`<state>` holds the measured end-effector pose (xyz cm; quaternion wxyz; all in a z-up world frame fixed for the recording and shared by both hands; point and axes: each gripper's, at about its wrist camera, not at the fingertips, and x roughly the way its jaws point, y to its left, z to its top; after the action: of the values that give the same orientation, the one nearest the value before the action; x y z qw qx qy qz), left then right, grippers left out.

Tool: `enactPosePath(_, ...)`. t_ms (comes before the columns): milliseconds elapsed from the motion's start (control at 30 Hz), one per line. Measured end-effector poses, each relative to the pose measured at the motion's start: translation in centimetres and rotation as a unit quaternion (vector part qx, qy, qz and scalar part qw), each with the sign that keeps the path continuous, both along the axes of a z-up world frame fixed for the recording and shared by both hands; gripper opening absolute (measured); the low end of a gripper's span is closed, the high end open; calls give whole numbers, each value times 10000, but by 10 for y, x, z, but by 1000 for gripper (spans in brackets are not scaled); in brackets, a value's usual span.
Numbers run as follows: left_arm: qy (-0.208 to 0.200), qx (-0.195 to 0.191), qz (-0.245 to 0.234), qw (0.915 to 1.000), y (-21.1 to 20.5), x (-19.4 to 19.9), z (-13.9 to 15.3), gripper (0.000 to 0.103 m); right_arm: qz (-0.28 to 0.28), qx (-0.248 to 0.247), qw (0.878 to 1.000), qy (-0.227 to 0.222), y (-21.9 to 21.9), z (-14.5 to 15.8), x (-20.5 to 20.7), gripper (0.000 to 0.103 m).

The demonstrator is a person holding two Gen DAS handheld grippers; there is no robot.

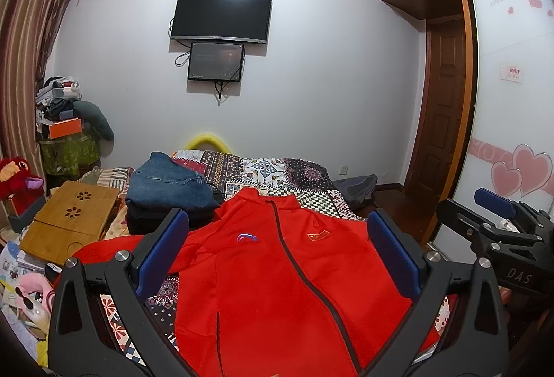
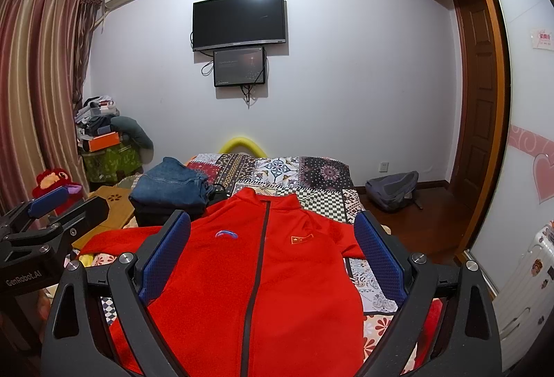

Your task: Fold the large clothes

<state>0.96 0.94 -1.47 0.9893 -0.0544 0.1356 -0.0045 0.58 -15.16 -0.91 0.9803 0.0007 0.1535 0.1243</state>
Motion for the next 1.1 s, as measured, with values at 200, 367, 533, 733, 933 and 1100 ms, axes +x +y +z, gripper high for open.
enactPosePath(200, 9, 5, 3, 10000, 0, 0, 0, 103, -1, 7, 10000, 17, 1, 0, 1, 94)
enactPosePath(367, 26, 5, 8, 10000, 0, 2, -1, 103, 0, 10, 10000, 22, 1, -1, 2, 94)
enactPosePath(533, 31, 5, 5, 10000, 0, 1, -1, 103, -2, 13, 10000, 31, 1, -1, 2, 94)
enactPosePath(733, 56, 1, 8, 10000, 1, 2, -2, 103, -2, 12, 10000, 46, 2, -2, 2, 94)
enactPosePath(933, 63, -1, 6, 10000, 0, 2, -3, 103, -2, 21, 10000, 47, 2, -3, 3, 94)
enactPosePath(1100, 67, -4, 9, 10000, 0, 2, -3, 103, -7, 13, 10000, 53, 2, -3, 3, 94)
